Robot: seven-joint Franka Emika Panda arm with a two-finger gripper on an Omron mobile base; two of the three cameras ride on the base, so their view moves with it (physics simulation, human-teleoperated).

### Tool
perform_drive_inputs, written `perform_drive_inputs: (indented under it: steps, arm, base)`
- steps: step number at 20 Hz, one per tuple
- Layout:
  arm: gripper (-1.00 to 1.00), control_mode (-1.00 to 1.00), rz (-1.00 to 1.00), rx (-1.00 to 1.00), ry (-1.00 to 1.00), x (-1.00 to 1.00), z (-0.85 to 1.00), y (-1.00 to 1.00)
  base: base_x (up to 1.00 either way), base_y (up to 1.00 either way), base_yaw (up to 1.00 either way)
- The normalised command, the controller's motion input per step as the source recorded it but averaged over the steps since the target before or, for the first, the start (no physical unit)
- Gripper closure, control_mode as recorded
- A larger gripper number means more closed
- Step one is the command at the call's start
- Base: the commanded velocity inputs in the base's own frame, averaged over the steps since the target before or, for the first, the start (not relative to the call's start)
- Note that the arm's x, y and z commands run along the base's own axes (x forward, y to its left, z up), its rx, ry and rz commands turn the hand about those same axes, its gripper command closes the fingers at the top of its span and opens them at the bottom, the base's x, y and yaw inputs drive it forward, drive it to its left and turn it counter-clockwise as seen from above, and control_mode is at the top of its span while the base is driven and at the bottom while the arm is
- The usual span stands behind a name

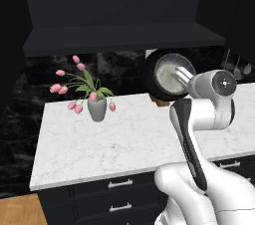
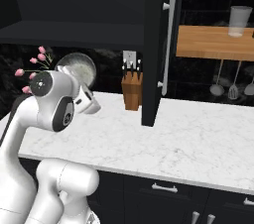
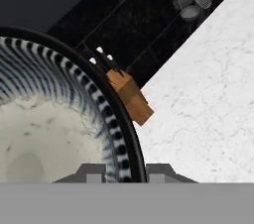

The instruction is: Pick up the bowls on the counter and stack them on top of one another in the open cabinet. Place the smaller bowl on top of the larger bowl.

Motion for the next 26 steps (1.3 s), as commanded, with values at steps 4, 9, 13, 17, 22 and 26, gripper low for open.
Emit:
perform_drive_inputs:
  steps: [4,9,13,17,22,26]
  arm:
    - [1.0,-1.0,0.04,0.0,-0.26,-0.47,1.0,0.0]
    - [1.0,-1.0,0.03,0.0,-0.2,-0.18,1.0,0.13]
    - [1.0,-1.0,0.03,-0.02,-0.09,0.0,1.0,0.23]
    - [1.0,-1.0,0.01,-0.07,0.03,0.05,1.0,0.2]
    - [1.0,-1.0,0.0,-0.12,0.39,0.04,0.34,0.0]
    - [1.0,-1.0,0.0,-0.03,0.17,0.0,-0.19,0.0]
  base:
    - [0.0,0.0,0.0]
    - [0.0,0.0,0.0]
    - [0.0,0.0,0.0]
    - [0.0,0.0,0.0]
    - [0.0,0.0,0.0]
    - [0.0,0.0,0.0]
